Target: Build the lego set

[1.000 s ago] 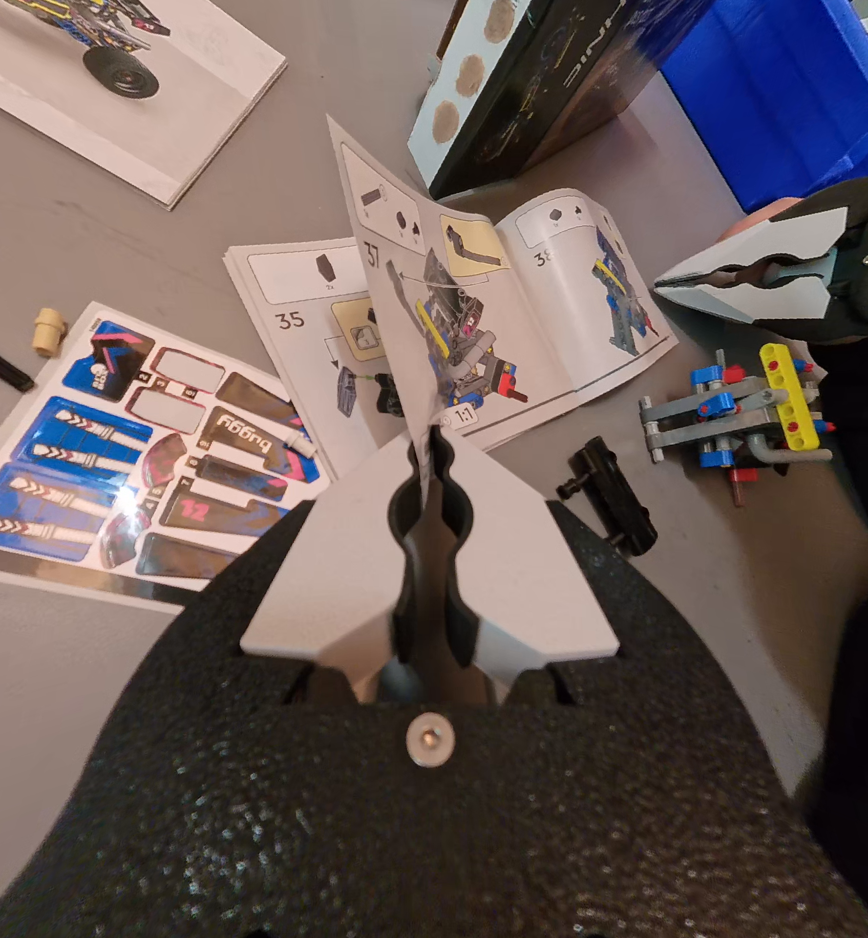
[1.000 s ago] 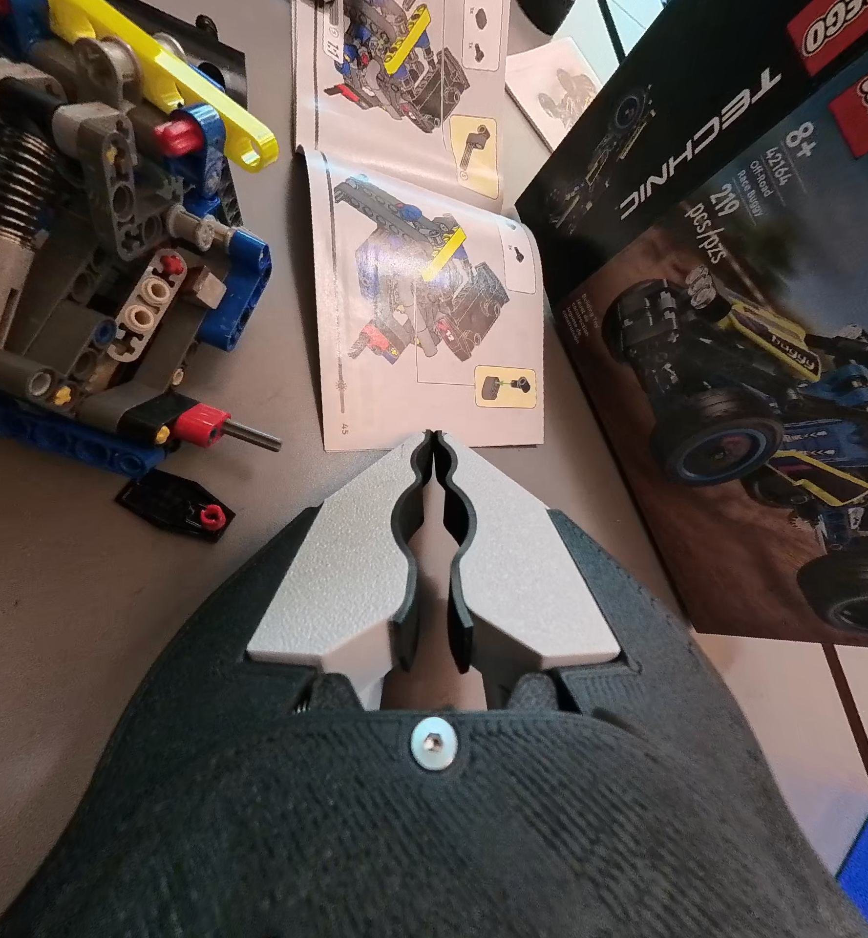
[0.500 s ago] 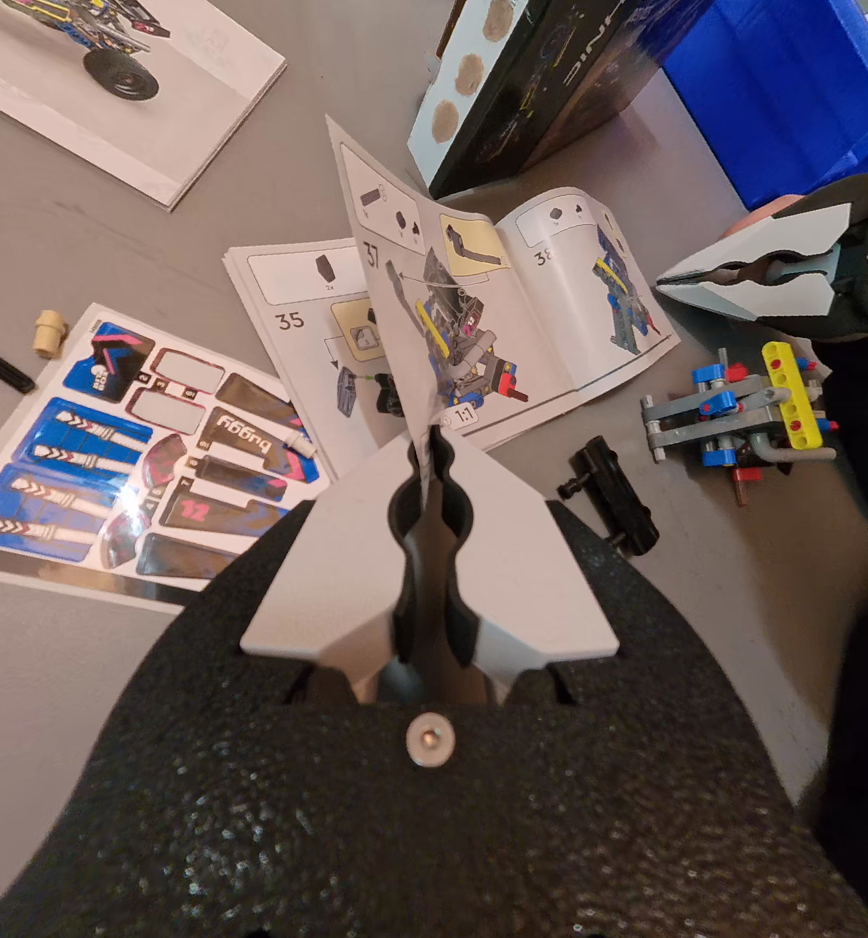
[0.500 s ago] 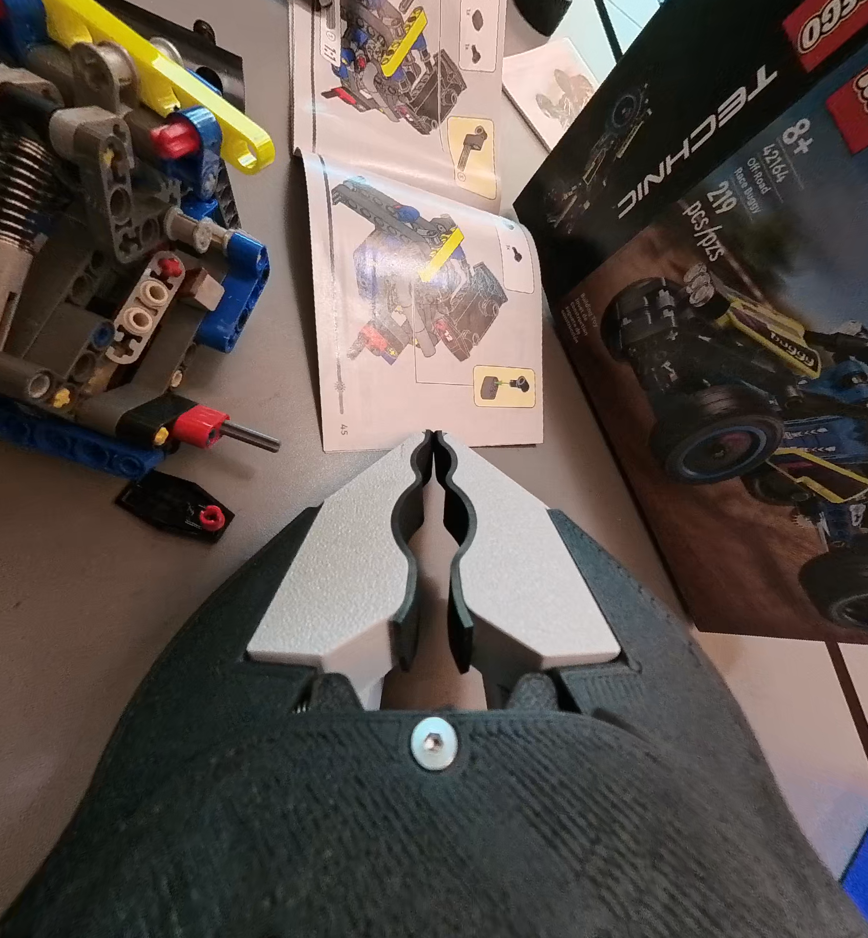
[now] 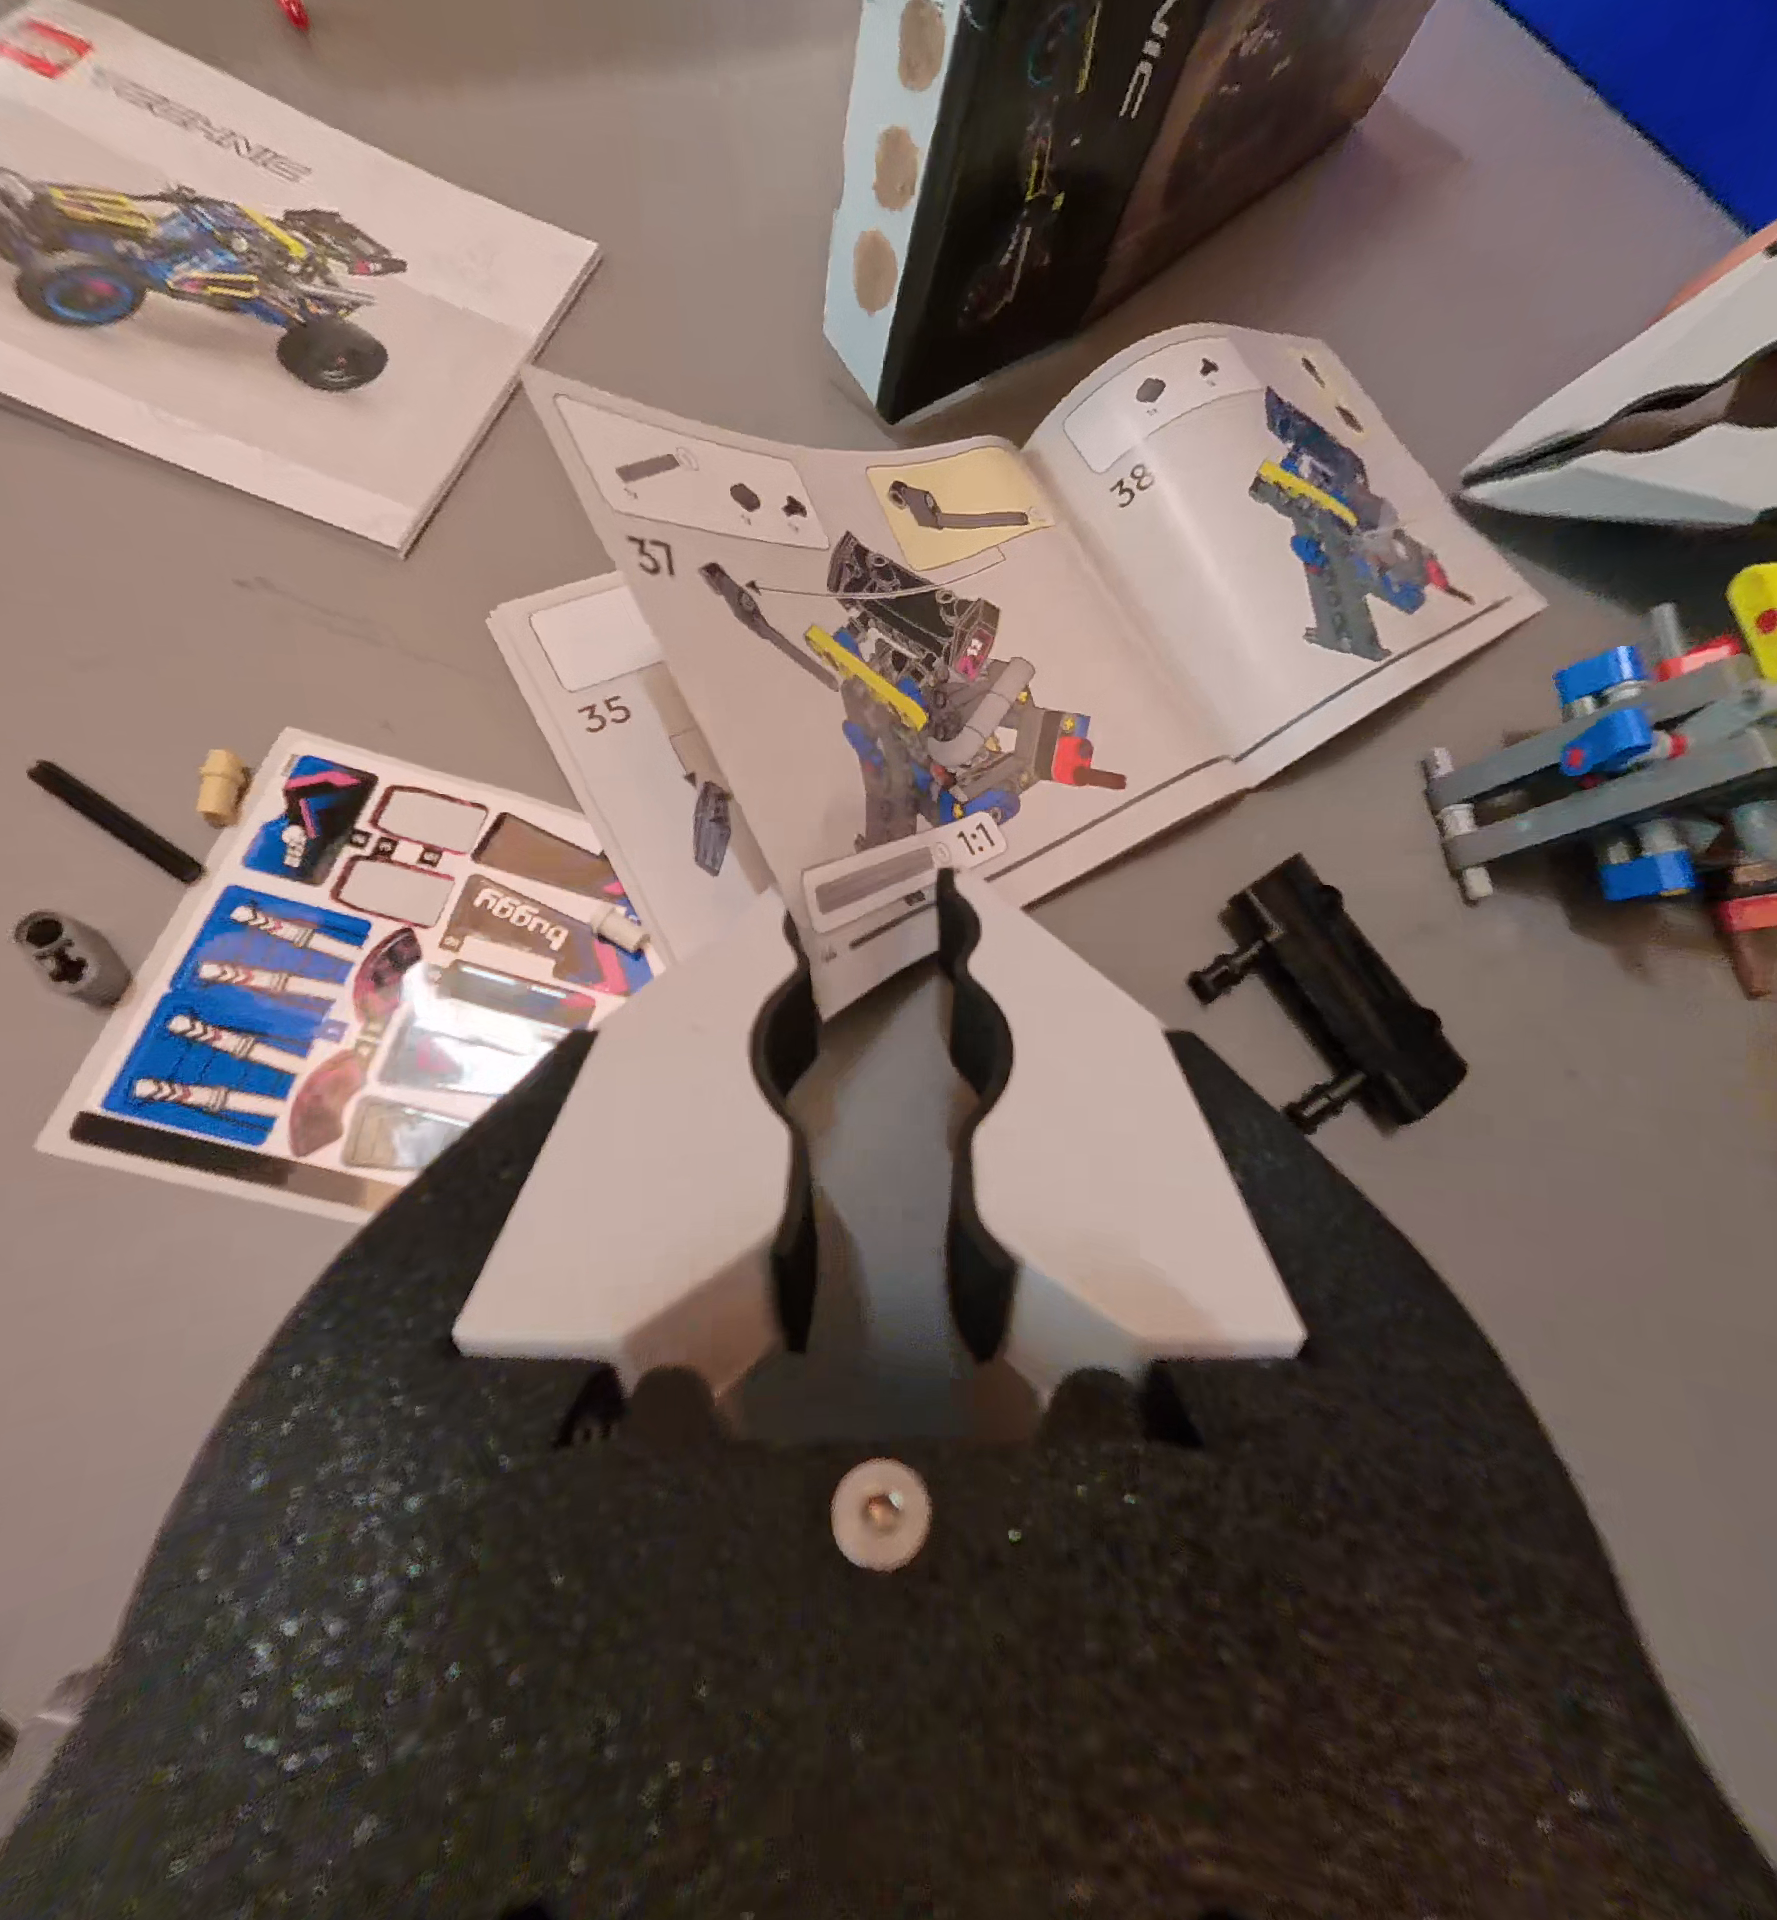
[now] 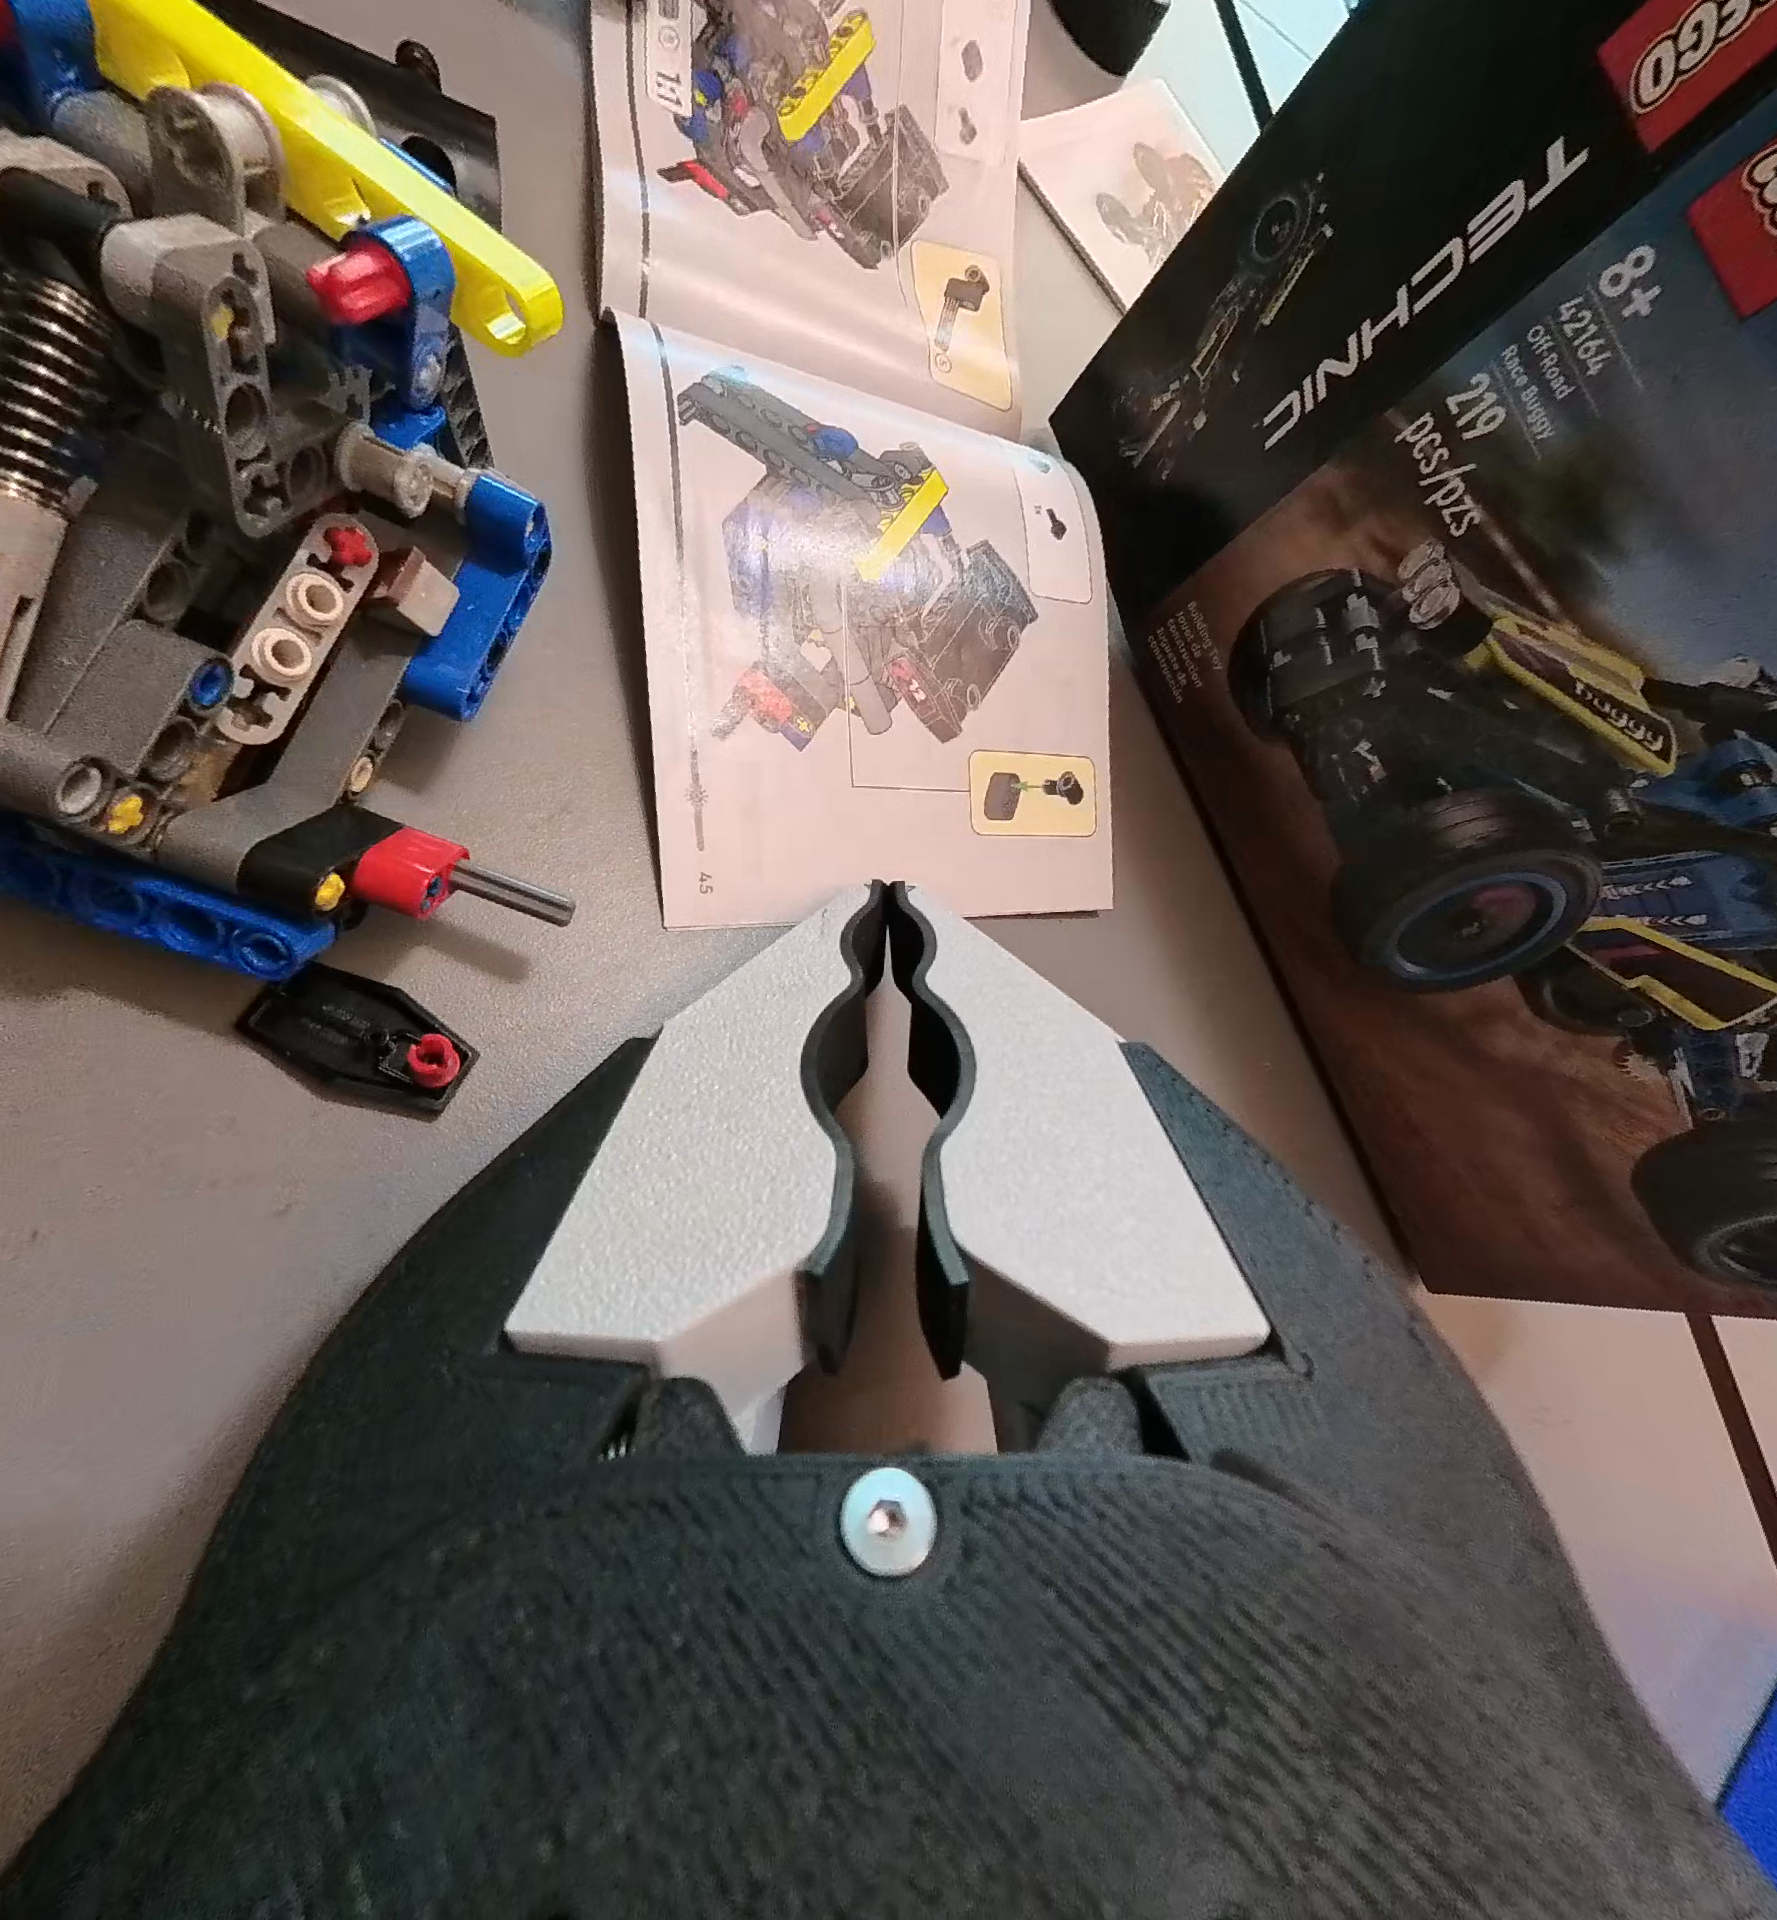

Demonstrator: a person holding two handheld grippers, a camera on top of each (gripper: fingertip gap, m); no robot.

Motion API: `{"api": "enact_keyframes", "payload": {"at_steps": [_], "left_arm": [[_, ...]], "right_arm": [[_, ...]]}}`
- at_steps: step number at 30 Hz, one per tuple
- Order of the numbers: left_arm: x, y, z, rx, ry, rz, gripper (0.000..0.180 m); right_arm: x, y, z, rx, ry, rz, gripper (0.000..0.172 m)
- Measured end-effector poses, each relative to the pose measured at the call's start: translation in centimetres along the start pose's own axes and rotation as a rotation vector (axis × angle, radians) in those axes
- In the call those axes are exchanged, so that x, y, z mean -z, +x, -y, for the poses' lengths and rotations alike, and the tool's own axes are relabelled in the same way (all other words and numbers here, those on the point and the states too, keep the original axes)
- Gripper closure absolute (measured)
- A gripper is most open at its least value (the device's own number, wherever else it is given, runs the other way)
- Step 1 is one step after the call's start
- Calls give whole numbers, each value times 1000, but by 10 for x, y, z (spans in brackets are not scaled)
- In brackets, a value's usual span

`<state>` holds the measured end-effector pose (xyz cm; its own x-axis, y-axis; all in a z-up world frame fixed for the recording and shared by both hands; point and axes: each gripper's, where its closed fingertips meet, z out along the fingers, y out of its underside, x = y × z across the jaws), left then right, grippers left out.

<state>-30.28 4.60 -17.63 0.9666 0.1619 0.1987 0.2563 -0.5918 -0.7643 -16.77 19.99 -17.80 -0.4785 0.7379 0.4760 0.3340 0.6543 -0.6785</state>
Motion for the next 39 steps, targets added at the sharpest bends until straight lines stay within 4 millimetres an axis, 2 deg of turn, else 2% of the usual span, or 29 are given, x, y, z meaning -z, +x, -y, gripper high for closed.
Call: {"api": "enact_keyframes", "payload": {"at_steps": [9,18,20,24,27,29,31,36,39], "left_arm": [[0,-6,-5,-67,-32,90,151],[6,-18,-7,-167,-34,209,140],[6,-18,-7,-168,-29,204,141],[7,-17,-8,-184,-34,206,144],[7,-14,-10,-211,-40,195,148],[7,-13,-10,-217,-40,184,149],[8,-12,-11,-218,-41,173,149],[12,-15,-13,-239,-49,154,148],[19,-19,-16,-264,-98,156,148]], "right_arm": [[1,0,1,32,15,-9,172],[6,9,-3,63,-14,-151,172],[16,14,1,22,18,-216,172],[50,29,16,-107,136,-386,172],[72,31,19,-149,144,-482,172],[83,22,24,-189,143,-477,172],[91,4,33,-215,145,-441,171],[101,-54,49,-247,86,-283,164],[108,-69,63,-353,104,-262,145]]}}
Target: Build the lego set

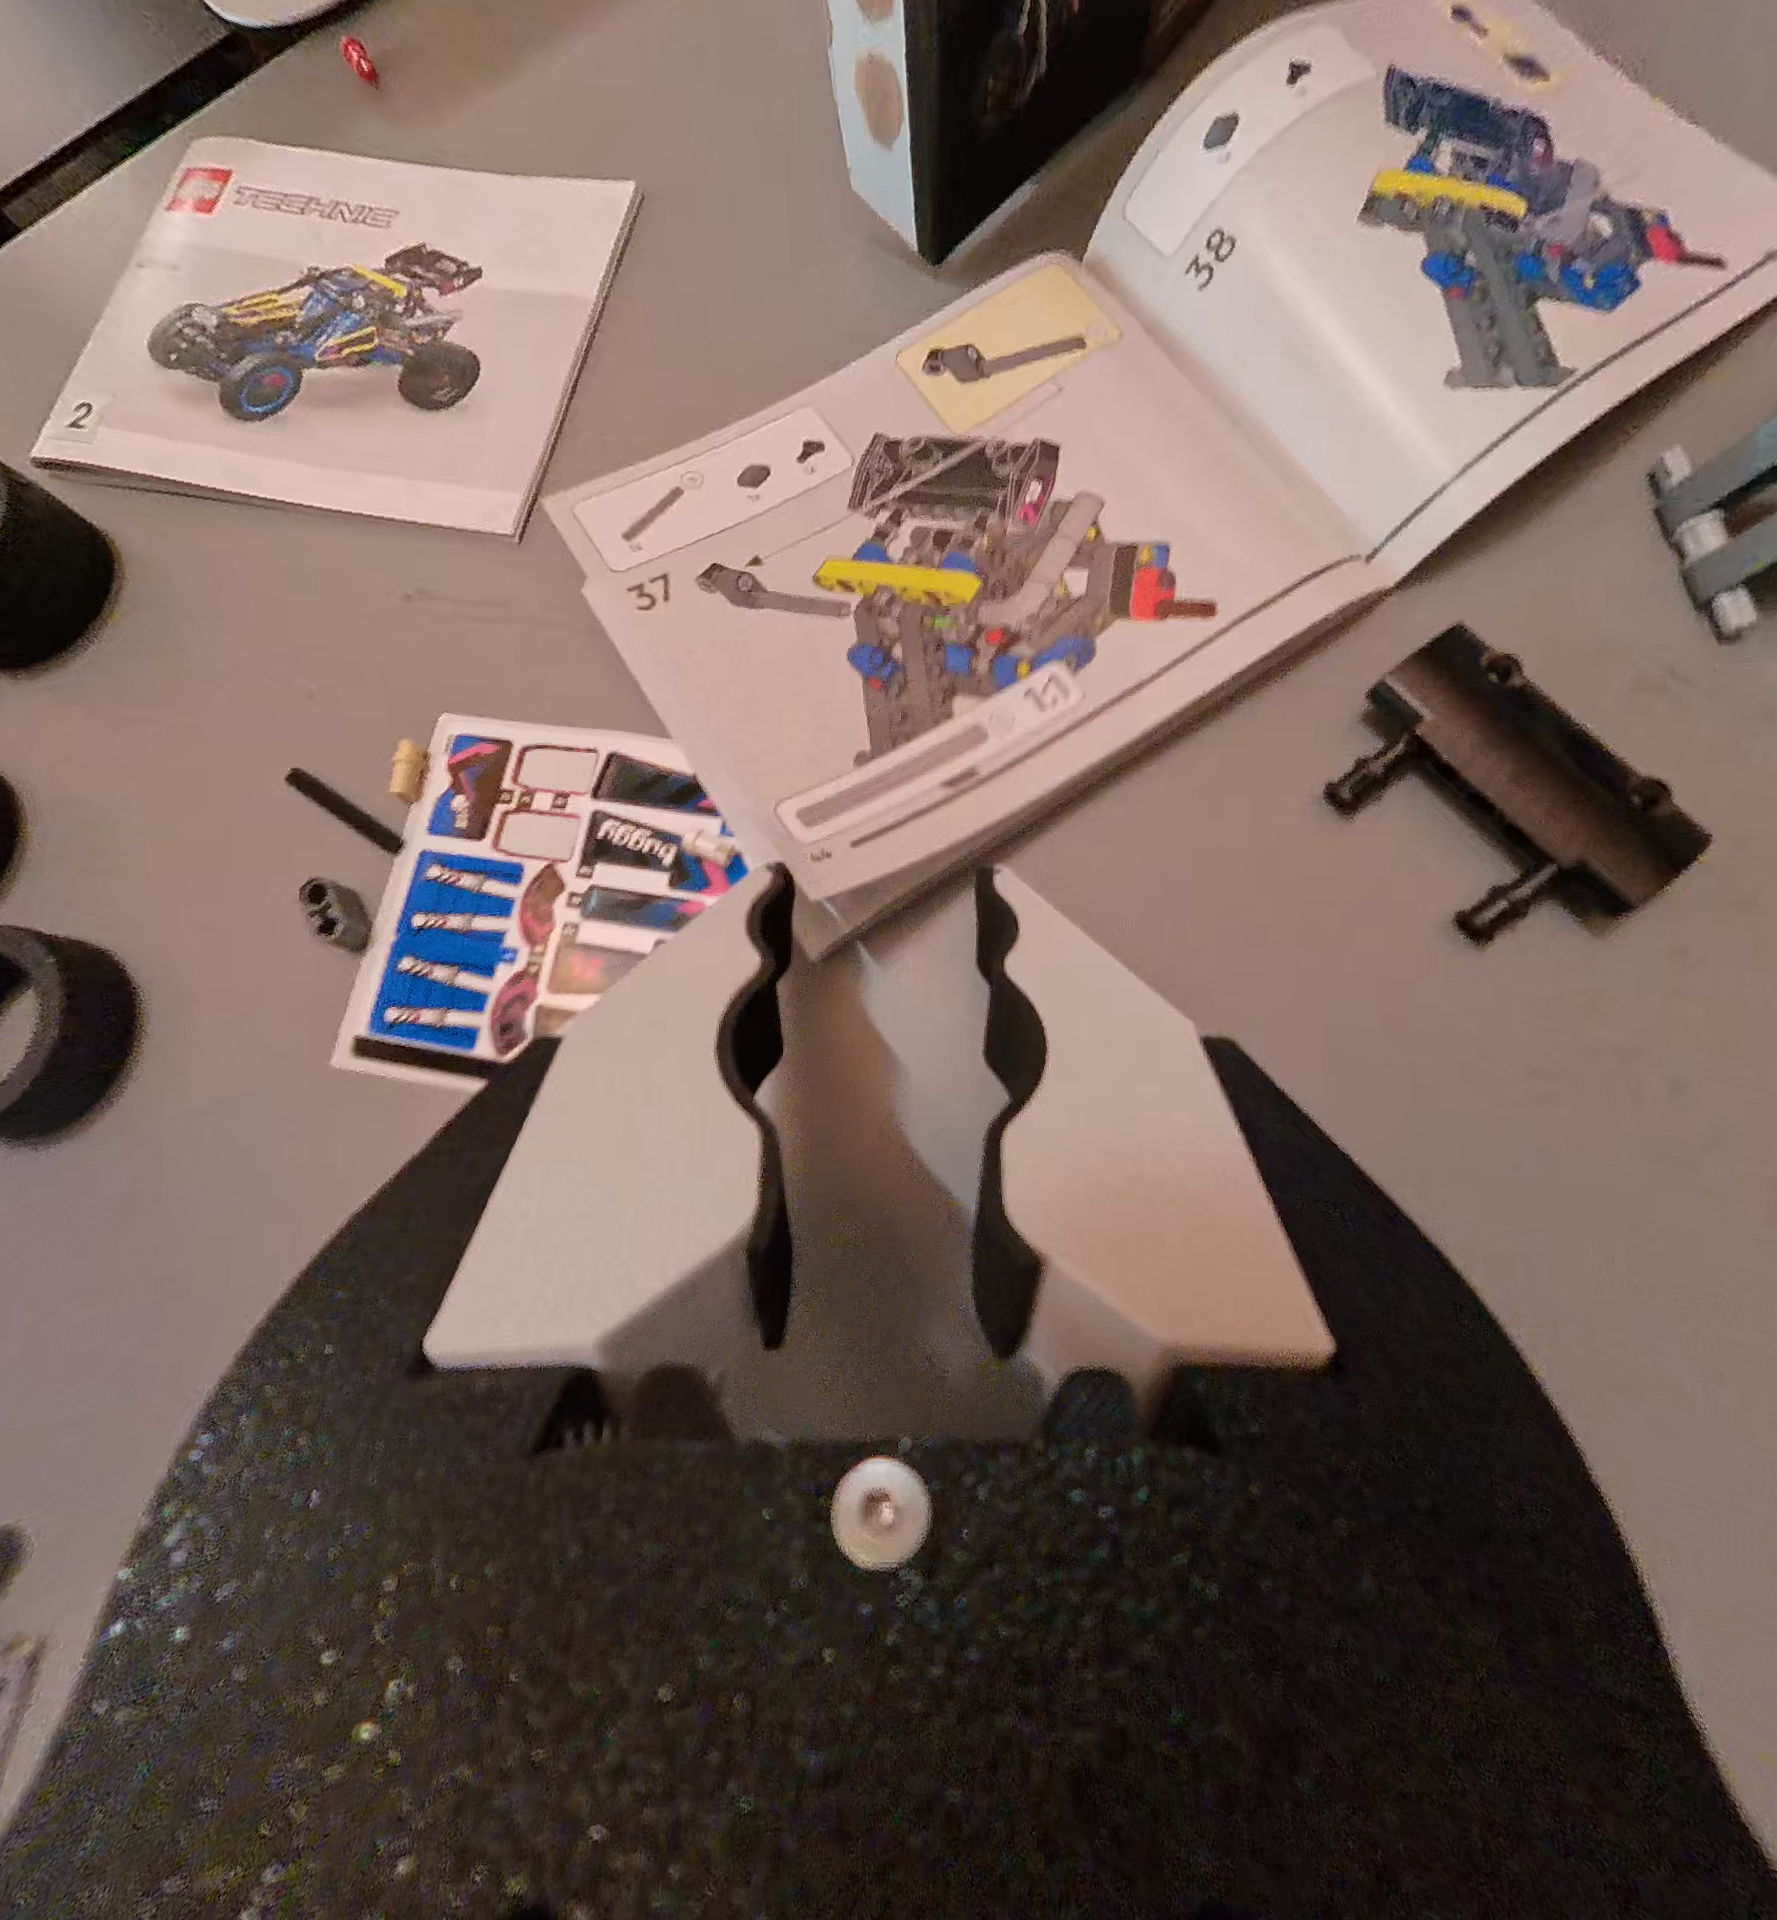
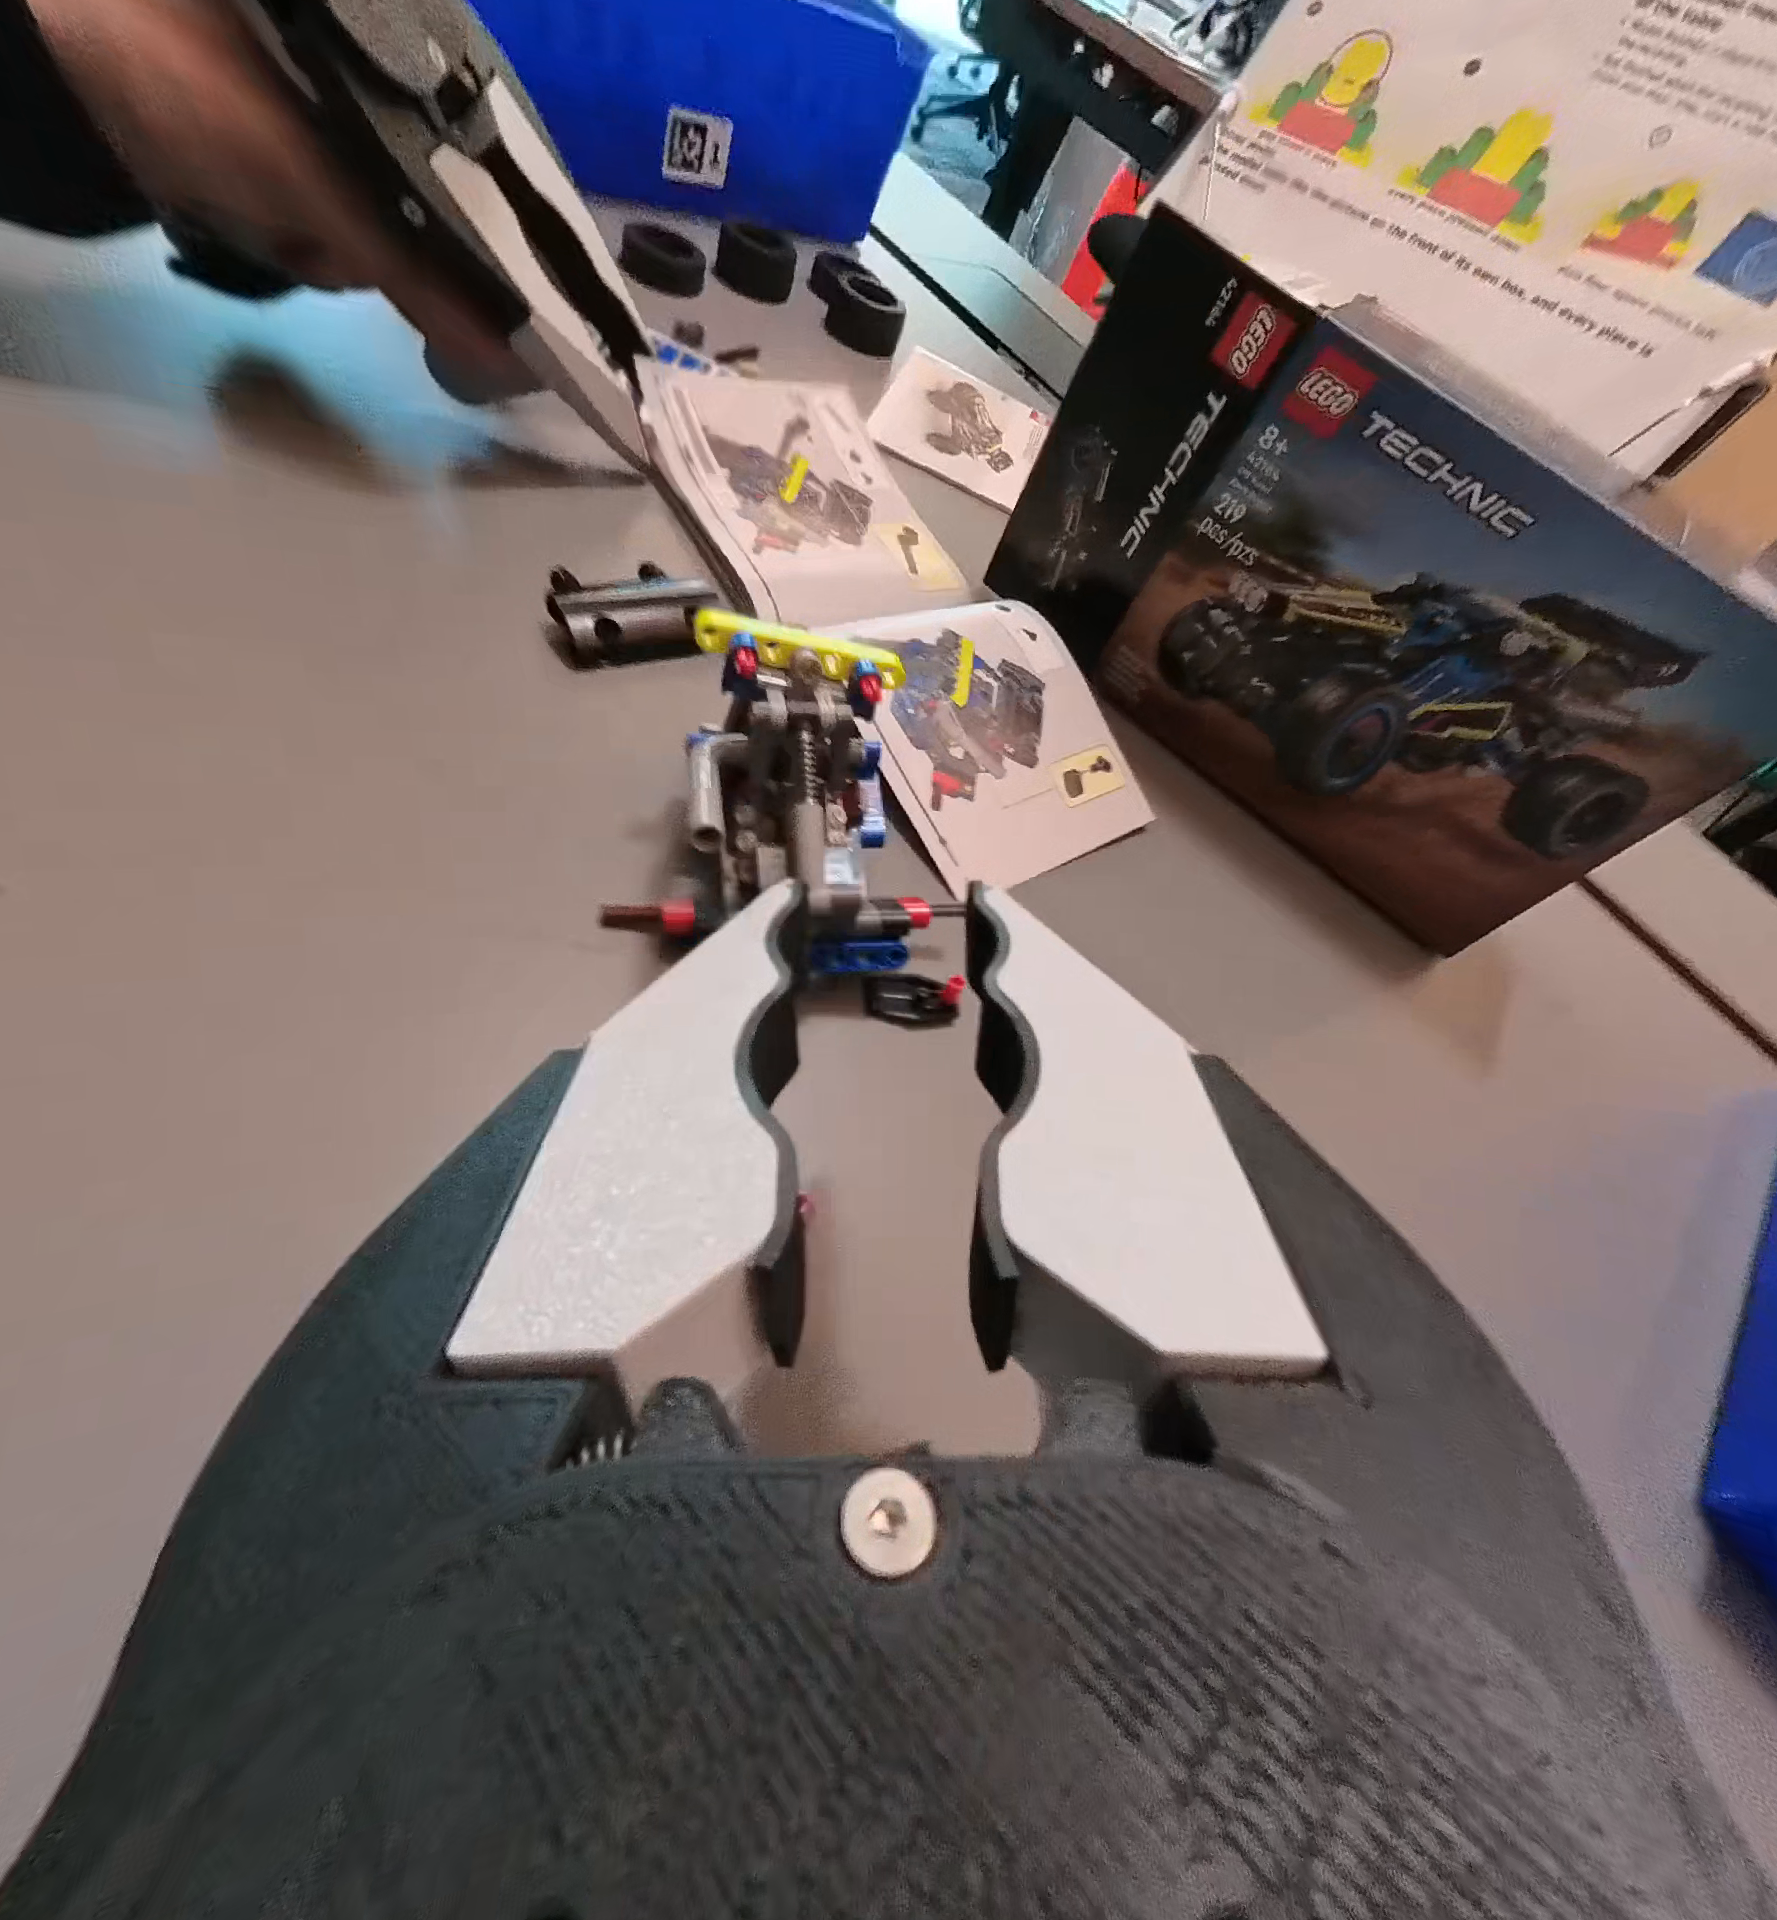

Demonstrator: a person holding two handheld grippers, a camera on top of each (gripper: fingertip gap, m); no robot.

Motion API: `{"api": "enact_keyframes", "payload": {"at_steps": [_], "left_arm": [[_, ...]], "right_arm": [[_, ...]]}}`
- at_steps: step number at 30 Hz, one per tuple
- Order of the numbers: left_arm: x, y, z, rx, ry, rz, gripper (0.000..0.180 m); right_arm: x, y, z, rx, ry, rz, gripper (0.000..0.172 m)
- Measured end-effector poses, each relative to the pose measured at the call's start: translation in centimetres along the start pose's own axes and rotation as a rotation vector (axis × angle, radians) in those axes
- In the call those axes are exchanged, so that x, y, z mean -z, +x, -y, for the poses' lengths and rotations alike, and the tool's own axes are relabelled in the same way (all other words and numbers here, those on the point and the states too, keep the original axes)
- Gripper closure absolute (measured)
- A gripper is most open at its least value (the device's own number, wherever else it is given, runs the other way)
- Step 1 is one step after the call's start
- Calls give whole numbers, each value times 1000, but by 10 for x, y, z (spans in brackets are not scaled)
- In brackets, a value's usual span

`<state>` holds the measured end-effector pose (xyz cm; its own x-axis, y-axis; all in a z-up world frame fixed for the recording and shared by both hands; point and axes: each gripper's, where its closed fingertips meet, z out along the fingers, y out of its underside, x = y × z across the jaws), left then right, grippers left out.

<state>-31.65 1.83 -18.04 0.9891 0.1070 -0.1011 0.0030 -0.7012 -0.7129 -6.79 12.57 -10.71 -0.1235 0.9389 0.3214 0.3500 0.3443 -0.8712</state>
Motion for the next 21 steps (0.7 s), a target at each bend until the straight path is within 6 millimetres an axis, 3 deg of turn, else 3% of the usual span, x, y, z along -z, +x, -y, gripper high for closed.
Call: {"api": "enact_keyframes", "payload": {"at_steps": [4,6,9,11,14,16,17,19,21], "left_arm": [[25,-6,0,-23,-44,-47,147],[42,-8,4,-14,-54,-75,144],[62,18,7,-142,-47,-235,136],[57,39,10,-271,-11,-288,131],[32,70,19,-413,87,-327,131],[17,88,9,-493,59,-387,130],[10,90,3,-523,22,-387,129],[3,89,17,-503,85,-358,135],[1,88,15,-500,58,-372,139]], "right_arm": [[-13,-10,10,-96,-7,17,120],[-30,-12,0,-107,-87,41,109],[-50,-16,1,-134,-108,124,102],[-61,-20,8,-131,-84,182,106],[-76,-27,5,-94,-112,275,109],[-82,-31,2,-50,-128,322,118],[-84,-34,2,-25,-125,352,122],[-86,-38,5,28,-96,400,123],[-85,-45,7,55,-69,473,124]]}}
